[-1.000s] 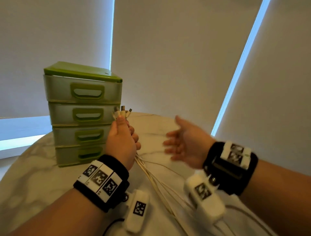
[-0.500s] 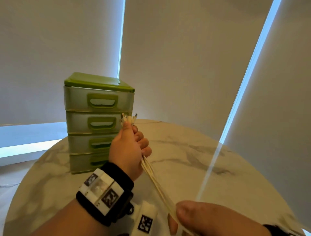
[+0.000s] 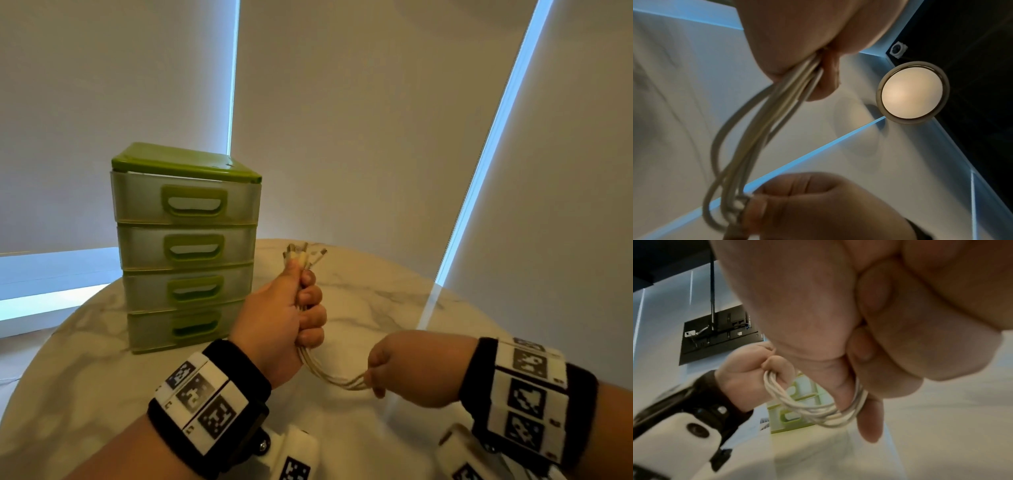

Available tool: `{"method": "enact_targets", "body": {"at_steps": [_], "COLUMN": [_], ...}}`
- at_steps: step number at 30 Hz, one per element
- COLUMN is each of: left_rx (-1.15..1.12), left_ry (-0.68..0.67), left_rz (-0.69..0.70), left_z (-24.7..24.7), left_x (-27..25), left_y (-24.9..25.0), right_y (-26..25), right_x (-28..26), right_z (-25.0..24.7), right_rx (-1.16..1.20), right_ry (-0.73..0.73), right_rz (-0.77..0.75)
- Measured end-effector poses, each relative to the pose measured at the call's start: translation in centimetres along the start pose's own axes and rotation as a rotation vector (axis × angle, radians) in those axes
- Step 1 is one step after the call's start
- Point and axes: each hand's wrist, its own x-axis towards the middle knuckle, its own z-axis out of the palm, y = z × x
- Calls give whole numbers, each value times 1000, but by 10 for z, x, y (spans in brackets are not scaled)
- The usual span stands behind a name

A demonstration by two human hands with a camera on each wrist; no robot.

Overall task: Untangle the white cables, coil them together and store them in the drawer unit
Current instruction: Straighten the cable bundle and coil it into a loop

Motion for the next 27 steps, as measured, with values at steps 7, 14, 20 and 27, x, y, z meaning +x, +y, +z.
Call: {"method": "enact_targets", "body": {"at_steps": [7, 14, 20, 27], "left_rx": [-88, 4, 84, 29], "left_ry": [299, 207, 254, 312], "left_rz": [322, 232, 282, 293], "left_z": [-10, -1, 1, 1], "left_x": [10, 6, 2, 2], "left_y": [20, 2, -4, 5], "right_y": [-14, -16, -45, -31], "right_x": [-8, -15, 5, -23], "right_z": [3, -6, 17, 27], "right_rx": [189, 268, 1165, 1480], "right_ry": [-117, 21, -139, -318], "right_rz": [-158, -180, -206, -212]}}
